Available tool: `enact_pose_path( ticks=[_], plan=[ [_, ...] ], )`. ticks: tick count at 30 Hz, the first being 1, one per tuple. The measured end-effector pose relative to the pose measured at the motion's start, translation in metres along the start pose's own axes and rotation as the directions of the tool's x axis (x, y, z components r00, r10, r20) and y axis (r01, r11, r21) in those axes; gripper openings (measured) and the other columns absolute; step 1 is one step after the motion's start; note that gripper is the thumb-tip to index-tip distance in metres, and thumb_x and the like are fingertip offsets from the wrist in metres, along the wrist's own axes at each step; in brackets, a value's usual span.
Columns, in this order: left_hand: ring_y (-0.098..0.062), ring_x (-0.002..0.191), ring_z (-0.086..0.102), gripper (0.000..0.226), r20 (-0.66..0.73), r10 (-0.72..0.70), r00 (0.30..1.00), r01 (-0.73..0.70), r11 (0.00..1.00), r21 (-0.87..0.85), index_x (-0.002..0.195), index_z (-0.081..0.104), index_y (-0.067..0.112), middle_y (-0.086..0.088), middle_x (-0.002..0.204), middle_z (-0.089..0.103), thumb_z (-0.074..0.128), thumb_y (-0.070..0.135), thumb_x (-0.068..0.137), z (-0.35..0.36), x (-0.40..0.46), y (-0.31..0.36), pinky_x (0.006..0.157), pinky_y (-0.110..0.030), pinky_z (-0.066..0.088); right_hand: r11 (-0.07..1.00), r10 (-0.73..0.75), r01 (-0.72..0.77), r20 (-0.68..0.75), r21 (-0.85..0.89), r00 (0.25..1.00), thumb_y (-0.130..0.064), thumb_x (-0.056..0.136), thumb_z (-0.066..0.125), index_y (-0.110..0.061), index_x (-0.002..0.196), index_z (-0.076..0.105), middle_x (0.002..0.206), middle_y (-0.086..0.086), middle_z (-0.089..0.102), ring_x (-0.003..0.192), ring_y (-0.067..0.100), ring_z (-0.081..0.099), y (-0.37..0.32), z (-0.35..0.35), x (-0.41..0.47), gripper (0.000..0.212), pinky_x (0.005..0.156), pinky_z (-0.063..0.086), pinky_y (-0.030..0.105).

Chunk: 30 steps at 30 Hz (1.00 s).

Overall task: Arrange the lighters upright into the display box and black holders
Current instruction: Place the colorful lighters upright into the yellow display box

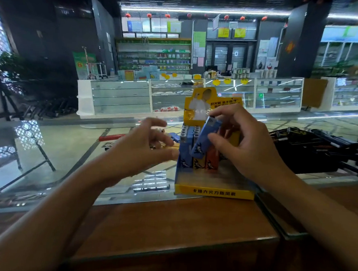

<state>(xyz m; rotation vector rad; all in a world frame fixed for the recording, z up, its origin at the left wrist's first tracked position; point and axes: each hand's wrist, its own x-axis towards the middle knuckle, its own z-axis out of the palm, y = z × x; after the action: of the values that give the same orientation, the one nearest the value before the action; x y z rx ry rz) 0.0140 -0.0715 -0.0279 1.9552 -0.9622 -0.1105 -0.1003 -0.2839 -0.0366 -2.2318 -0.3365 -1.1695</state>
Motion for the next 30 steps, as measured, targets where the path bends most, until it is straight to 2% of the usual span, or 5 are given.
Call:
enact_pose_path(
  ticks=[3, 6, 13, 21, 30],
  plan=[
    [-0.007, 0.119, 0.056, 0.097, 0.242, -0.079, 0.967, 0.048, 0.990, 0.133, 0.140, 0.035, 0.036, 0.017, 0.121, 0.060, 0.083, 0.053, 0.058, 0.002, -0.003, -0.009, 0.102, -0.035, 0.050, 0.990, -0.066, 0.071, 0.046, -0.122, 0.997, -0.032, 0.088, 0.069, -0.023, 0.117, 0.059, 0.092, -0.004, 0.062, 0.080, 0.010, 0.059, -0.004, 0.006, 0.002, 0.032, 0.068, 0.050, 0.031],
    [-0.006, 0.126, 0.044, 0.102, 0.343, -0.084, 0.936, 0.012, 0.978, 0.206, 0.147, 0.025, 0.039, 0.025, 0.127, 0.051, 0.081, 0.052, 0.063, 0.006, -0.006, -0.008, 0.109, -0.032, 0.039, 0.965, -0.107, 0.135, 0.132, -0.227, 0.986, -0.040, 0.086, 0.064, -0.026, 0.116, 0.058, 0.096, -0.002, 0.061, 0.089, 0.013, 0.055, -0.002, 0.011, 0.004, 0.034, 0.078, 0.051, 0.040],
    [-0.005, 0.121, 0.045, 0.091, 0.314, -0.060, 0.947, -0.018, 0.971, 0.239, 0.147, 0.029, 0.036, 0.024, 0.126, 0.051, 0.084, 0.036, 0.074, 0.010, -0.003, -0.009, 0.107, -0.030, 0.039, 0.927, -0.122, 0.173, 0.170, -0.332, 0.978, -0.049, 0.083, 0.059, -0.032, 0.115, 0.058, 0.088, -0.028, 0.040, 0.092, 0.000, 0.037, 0.001, 0.021, 0.007, 0.036, 0.087, 0.031, 0.038],
    [-0.014, 0.137, 0.035, 0.098, 0.273, -0.009, 0.962, -0.083, 0.942, 0.324, 0.147, 0.029, 0.040, 0.017, 0.143, 0.045, 0.084, 0.054, 0.066, 0.009, 0.000, -0.018, 0.113, -0.049, 0.037, 0.863, -0.167, 0.237, 0.190, -0.447, 0.968, -0.050, 0.084, 0.053, -0.032, 0.117, 0.061, 0.106, -0.009, 0.056, 0.105, 0.008, 0.031, 0.004, 0.026, 0.009, 0.038, 0.074, 0.014, 0.028],
    [-0.016, 0.139, 0.028, 0.101, 0.257, 0.023, 0.966, -0.129, 0.906, 0.404, 0.149, 0.033, 0.038, 0.015, 0.149, 0.039, 0.081, 0.064, 0.064, 0.008, 0.002, -0.020, 0.112, -0.053, 0.036, 0.824, -0.143, 0.250, 0.239, -0.509, 0.960, -0.051, 0.081, 0.063, -0.035, 0.116, 0.061, 0.114, -0.010, 0.056, 0.111, 0.018, 0.037, 0.004, 0.028, 0.006, 0.038, 0.083, 0.022, 0.035]
  ],
)
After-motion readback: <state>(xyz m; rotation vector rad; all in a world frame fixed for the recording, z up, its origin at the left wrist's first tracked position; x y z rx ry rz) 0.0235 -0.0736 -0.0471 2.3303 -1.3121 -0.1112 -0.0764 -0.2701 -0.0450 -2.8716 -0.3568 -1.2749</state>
